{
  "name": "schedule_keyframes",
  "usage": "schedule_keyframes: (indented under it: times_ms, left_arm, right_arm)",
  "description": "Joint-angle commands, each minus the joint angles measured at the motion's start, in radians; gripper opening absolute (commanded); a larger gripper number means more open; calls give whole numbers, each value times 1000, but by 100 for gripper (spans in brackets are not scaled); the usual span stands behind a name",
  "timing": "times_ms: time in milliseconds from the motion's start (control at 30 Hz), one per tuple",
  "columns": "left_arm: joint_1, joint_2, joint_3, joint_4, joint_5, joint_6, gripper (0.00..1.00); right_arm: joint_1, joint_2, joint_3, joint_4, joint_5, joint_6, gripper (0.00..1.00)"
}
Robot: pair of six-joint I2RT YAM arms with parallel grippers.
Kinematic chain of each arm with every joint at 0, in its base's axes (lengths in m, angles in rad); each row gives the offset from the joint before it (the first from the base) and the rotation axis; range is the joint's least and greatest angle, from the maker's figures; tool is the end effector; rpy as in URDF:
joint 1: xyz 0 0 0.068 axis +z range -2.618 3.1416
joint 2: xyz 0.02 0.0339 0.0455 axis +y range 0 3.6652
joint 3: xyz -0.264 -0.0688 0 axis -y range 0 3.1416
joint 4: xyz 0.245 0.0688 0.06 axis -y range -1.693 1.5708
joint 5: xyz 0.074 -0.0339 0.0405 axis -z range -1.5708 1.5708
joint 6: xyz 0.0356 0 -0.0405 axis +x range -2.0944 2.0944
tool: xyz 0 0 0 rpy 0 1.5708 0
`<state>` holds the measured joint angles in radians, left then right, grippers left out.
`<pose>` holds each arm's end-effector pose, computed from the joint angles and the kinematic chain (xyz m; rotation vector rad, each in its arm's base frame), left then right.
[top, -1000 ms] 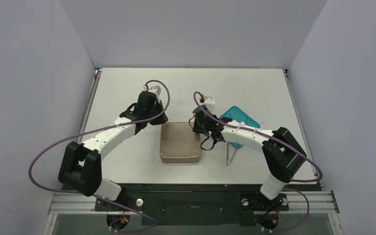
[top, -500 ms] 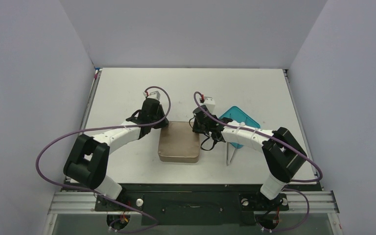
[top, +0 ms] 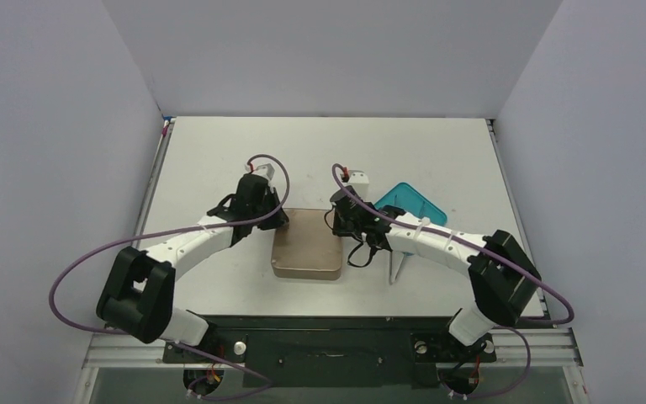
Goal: Pack the cookies
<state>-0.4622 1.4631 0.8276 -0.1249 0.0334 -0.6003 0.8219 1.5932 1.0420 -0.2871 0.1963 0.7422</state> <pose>0.2714 -0.1365 0.2033 -0.1485 2.3964 -0.5563 0.2358 0.2435 0.2193 -0.0051 2.4472 0.4902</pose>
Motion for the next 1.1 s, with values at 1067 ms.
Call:
schedule_keyframes:
  times_ms: [1067]
  left_arm:
    - [-120,-425,-370,-52,-21,-129,4]
  right_arm:
    - [259,-84,-177,50,120,147,0]
